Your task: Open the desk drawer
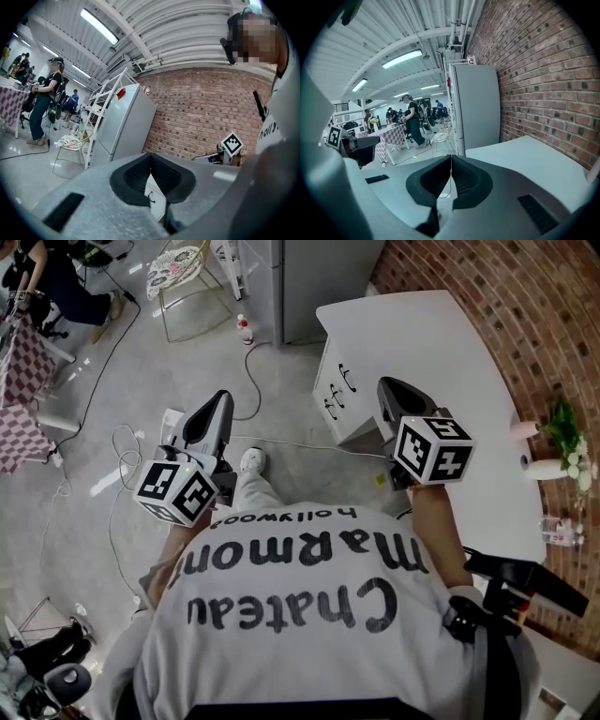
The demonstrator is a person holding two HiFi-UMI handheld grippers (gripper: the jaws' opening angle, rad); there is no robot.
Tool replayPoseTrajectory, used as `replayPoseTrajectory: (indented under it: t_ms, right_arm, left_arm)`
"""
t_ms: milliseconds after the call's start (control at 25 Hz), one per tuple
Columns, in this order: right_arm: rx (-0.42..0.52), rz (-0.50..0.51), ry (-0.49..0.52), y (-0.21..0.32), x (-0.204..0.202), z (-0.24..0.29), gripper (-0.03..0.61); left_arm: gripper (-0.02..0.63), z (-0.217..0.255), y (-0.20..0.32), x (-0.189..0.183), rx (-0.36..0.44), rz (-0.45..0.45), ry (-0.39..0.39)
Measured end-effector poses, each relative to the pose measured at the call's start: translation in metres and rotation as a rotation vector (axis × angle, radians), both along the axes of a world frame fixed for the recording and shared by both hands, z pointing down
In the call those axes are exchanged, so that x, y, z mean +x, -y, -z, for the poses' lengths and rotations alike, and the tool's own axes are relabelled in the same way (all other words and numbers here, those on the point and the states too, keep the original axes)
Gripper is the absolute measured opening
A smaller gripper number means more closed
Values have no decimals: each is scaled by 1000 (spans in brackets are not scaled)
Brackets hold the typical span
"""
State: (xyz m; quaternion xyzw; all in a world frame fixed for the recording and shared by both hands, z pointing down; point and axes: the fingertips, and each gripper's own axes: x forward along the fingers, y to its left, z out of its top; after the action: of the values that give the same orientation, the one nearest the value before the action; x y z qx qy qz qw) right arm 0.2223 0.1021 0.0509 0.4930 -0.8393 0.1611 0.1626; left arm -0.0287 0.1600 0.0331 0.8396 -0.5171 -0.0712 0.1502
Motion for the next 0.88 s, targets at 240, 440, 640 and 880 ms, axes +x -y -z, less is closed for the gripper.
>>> replayPoseTrajectory:
  t_ms: [240,440,640,880]
  right_arm:
    - [6,-81,14,59,-13,7,15]
    - [3,-173,35,101,-17,13,15]
    - [-1,-273,66,133,-22,8,15]
    - [32,-380,148,153,-24,-2,15]
  left_arm:
    - [15,12,78,-21,8,-74,8]
    - [15,23,143,-28,5,-168,27]
    - [15,25,197,-25,11,-290,48]
    - [15,14,246,-21,-12,-406,75]
